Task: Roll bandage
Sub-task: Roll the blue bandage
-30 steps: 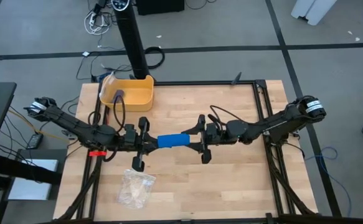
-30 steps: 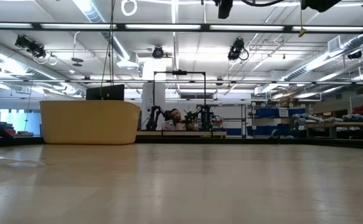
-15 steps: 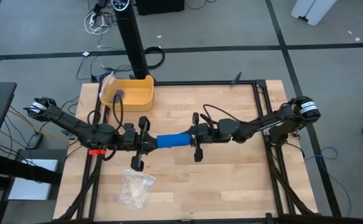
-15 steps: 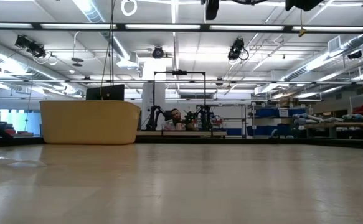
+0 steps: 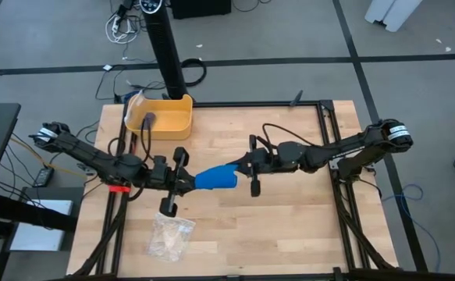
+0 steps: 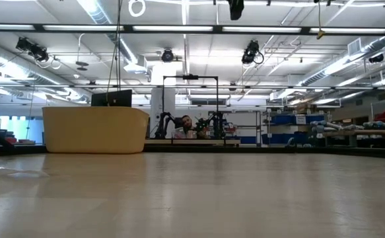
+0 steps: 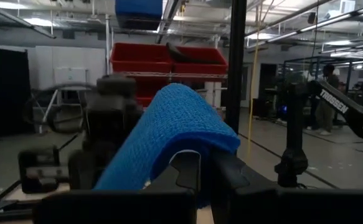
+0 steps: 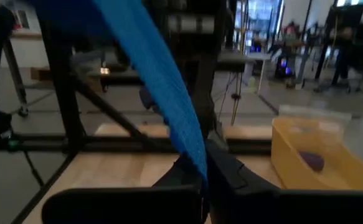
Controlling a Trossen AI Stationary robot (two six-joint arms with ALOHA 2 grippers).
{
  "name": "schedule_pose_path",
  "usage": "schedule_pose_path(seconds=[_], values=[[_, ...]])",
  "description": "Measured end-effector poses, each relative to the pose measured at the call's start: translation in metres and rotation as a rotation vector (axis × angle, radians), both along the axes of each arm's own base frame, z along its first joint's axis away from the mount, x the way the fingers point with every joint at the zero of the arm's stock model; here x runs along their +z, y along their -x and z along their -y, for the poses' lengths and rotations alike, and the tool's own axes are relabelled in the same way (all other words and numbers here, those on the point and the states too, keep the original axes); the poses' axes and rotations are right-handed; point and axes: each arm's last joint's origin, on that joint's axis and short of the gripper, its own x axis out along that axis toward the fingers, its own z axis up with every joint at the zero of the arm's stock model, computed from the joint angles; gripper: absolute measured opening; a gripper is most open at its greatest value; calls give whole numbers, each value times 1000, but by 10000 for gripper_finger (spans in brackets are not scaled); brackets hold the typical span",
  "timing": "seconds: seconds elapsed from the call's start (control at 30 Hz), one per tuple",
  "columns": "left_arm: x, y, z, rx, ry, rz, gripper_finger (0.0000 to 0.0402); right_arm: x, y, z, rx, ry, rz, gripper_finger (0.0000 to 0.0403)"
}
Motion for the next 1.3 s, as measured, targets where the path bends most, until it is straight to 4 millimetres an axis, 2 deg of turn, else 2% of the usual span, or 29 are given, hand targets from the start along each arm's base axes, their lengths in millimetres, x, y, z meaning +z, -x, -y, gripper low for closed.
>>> schedule_pose_path(seconds=[0.27,0.53,0.7,0.93,1.3], values=[[4,3,-4,133,-113,34,19,-18,-6,-21,54,-63,-75,2],[-7,-1,-7,315,-279,-85,19,-14,-1,-43,96,-91,-33,2],[-19,-9,-5,376,-374,-155,19,-13,0,-45,106,-102,-26,2],[-37,-21,1,370,-459,-232,19,-10,1,-45,109,-110,-8,1],[-39,-13,16,429,-566,-265,19,2,9,-55,140,-118,57,1]])
